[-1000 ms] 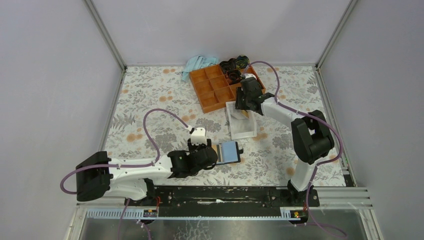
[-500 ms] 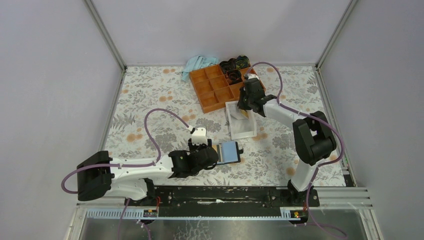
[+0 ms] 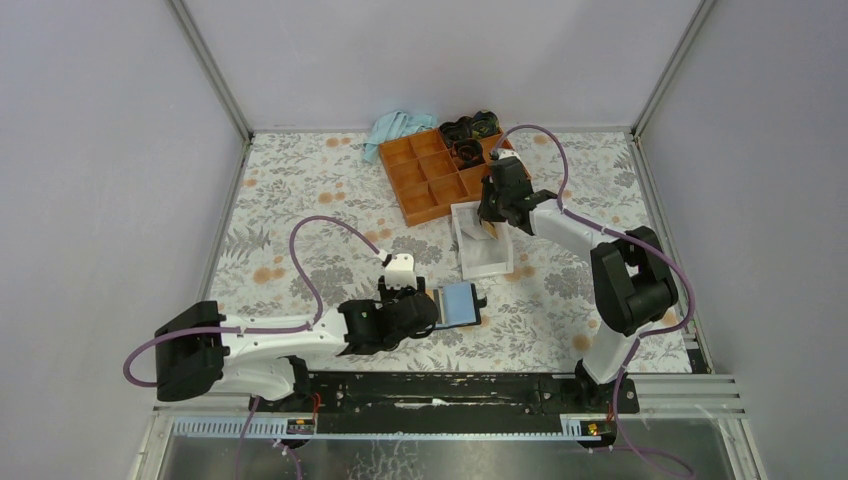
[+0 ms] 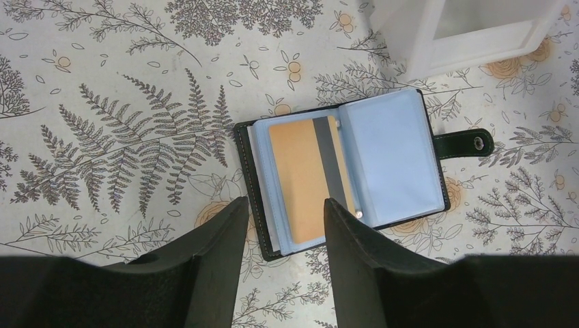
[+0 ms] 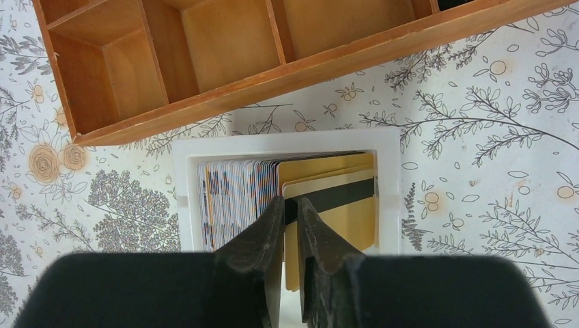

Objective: Put the credit cards into the card holder
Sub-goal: Pick up the credit card from the storage box.

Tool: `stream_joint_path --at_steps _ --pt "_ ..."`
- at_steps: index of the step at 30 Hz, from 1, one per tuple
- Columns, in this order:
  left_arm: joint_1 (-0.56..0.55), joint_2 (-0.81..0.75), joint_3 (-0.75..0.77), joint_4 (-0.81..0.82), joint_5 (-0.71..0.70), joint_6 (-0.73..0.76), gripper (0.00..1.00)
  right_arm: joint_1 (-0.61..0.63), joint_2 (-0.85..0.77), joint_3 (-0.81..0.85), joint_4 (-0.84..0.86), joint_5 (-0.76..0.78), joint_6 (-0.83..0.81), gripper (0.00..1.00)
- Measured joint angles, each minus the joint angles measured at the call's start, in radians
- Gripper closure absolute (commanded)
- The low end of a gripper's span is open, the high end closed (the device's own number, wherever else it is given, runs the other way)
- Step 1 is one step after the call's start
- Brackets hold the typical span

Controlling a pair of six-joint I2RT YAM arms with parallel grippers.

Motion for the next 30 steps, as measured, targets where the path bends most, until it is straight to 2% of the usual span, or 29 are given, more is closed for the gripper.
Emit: stream_joint_path --at_steps 8,15,30 --pt "0.0 0.002 0.0 0.0 0.002 0.0 0.49 0.0 -0.007 -0.006 -0.004 -0.003 0.005 0.79" --pt "0.0 0.002 0.0 0.0 0.003 0.0 0.5 0.0 -0.008 -0.006 -0.011 -0.008 0.005 0.83" --pt "0.0 0.004 0.0 0.0 0.006 0.0 0.51 0.0 -0.043 -0.009 -0.032 -0.006 0.005 0.83"
